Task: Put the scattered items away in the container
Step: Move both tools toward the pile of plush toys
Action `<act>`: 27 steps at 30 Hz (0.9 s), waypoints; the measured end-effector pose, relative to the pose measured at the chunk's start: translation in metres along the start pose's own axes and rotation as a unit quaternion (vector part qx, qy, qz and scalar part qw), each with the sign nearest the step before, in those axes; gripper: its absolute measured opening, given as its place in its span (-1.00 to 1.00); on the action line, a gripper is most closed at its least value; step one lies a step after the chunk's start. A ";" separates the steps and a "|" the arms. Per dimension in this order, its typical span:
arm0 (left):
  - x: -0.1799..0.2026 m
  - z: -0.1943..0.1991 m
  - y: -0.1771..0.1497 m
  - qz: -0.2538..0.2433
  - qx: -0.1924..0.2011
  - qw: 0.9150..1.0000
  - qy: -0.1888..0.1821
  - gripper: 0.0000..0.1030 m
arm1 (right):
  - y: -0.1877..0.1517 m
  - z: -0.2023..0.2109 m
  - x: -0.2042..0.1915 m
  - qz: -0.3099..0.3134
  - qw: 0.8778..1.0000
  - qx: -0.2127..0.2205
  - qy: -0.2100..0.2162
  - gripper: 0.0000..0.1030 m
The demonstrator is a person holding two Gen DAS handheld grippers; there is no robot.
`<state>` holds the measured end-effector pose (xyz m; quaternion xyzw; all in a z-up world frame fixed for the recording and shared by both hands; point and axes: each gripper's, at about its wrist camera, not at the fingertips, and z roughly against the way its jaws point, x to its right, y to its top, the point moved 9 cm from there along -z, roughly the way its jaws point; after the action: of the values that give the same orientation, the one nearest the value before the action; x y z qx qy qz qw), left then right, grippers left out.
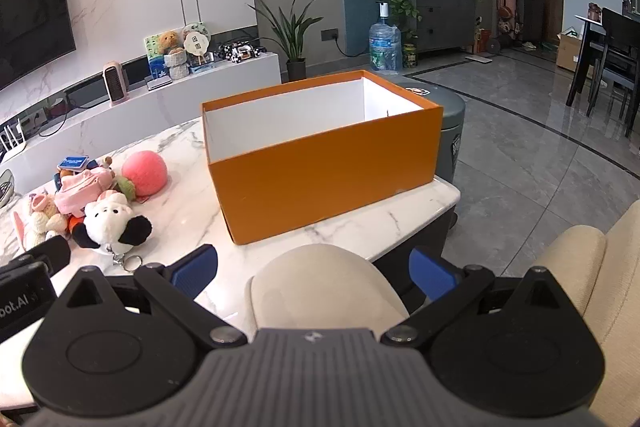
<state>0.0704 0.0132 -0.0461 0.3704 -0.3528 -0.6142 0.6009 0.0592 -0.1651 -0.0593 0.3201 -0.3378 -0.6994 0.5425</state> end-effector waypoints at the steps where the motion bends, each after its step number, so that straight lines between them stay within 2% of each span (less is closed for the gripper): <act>1: 0.000 0.000 -0.001 -0.001 -0.001 1.000 0.001 1.00 | -0.001 0.000 -0.001 0.001 1.000 -0.001 0.000 0.99; 12: -0.001 0.002 -0.004 -0.019 -0.001 1.000 0.015 1.00 | -0.006 -0.003 -0.003 0.002 1.000 -0.014 0.004 0.99; 27: -0.003 -0.001 -0.011 -0.019 -0.014 1.000 0.010 1.00 | -0.012 -0.006 -0.006 0.004 1.000 -0.029 0.007 0.99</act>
<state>0.0662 0.0166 -0.0566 0.3750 -0.3307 -0.6265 0.5979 0.0588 -0.1579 -0.0717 0.3082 -0.3147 -0.7043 0.5568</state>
